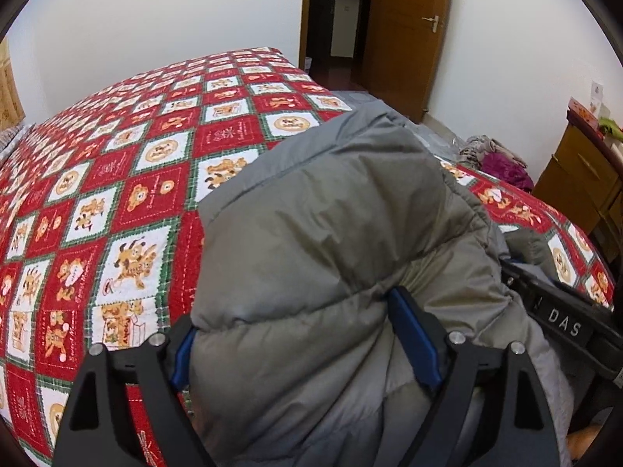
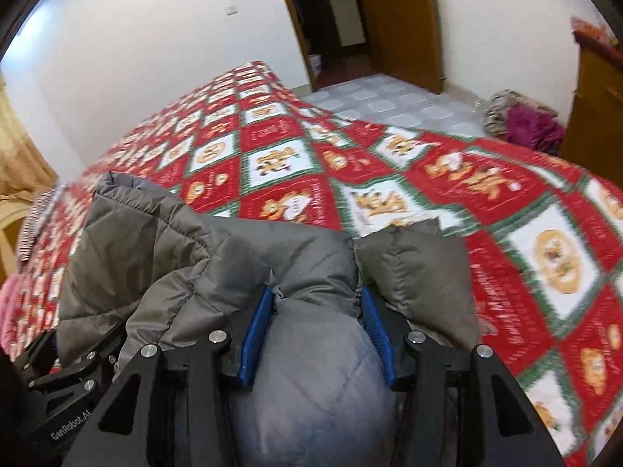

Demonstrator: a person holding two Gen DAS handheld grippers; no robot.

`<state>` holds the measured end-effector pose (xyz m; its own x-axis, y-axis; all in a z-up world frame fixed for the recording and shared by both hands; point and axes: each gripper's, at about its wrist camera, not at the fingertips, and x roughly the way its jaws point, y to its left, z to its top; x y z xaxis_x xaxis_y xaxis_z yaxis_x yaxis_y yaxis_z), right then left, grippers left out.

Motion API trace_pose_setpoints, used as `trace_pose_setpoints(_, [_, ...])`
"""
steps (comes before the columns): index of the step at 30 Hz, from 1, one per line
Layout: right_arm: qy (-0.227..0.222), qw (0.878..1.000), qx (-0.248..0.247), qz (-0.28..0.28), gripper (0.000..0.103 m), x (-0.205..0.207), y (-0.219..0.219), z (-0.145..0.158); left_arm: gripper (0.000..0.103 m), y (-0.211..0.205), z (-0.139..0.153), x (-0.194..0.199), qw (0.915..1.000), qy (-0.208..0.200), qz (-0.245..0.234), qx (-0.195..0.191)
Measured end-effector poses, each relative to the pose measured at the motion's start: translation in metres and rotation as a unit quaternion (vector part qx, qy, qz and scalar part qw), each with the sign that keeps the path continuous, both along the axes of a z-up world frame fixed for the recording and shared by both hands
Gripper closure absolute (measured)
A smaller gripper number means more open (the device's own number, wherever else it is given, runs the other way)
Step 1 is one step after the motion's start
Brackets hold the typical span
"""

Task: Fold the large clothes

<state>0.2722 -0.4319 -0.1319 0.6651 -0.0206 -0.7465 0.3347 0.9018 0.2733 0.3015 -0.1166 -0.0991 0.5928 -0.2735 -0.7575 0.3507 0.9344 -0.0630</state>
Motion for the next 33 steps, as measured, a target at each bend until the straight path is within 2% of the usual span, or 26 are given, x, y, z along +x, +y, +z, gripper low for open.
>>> trace_pose_setpoints(5, [0.004,1.000,-0.003,0.021,0.052,0.013,0.004,-0.005,0.011,-0.008,-0.005,0.003,0.9998,-0.008,0.010,0.018])
trace_pose_setpoints(9, [-0.002,0.999,0.037,0.033,0.052,0.020,-0.006,-0.013,0.000,-0.009,-0.016,0.013,0.9994,-0.002,0.027,0.022])
trace_pose_setpoints(10, [-0.002,0.999,0.038,0.034,0.052,0.020,-0.006,-0.013,0.000,-0.010,-0.017,0.013,0.9993,-0.002,0.029,0.025])
trace_pose_setpoints(16, [0.016,0.999,0.005,0.037,0.052,0.025,0.002,-0.011,0.000,-0.012,-0.014,0.009,0.9983,-0.008,0.031,0.049])
trace_pose_setpoints(19, [0.015,0.999,0.006,0.041,0.052,0.025,0.001,-0.012,0.000,-0.006,-0.010,0.004,0.9989,0.004,0.024,0.040])
trace_pose_setpoints(23, [0.002,0.998,0.041,0.047,0.052,0.021,-0.006,-0.013,0.000,0.001,-0.008,-0.004,0.9995,0.009,0.015,0.028])
trace_pose_setpoints(28, [-0.017,0.996,0.073,0.057,0.052,0.010,-0.012,-0.004,0.000,0.013,-0.012,-0.003,0.9996,0.022,0.006,-0.014])
trace_pose_setpoints(30, [-0.059,0.992,0.099,0.042,0.052,-0.009,-0.023,0.014,0.000,0.016,-0.013,-0.002,0.9995,0.021,0.006,-0.024])
trace_pose_setpoints(31, [-0.097,0.988,0.119,0.030,0.052,-0.026,-0.032,0.027,0.000,0.018,-0.013,-0.002,0.9993,0.020,0.006,-0.031])
trace_pose_setpoints(33, [-0.127,0.986,0.111,0.002,0.053,-0.051,-0.046,0.045,0.000,0.022,-0.013,-0.004,0.9989,0.016,0.009,-0.043])
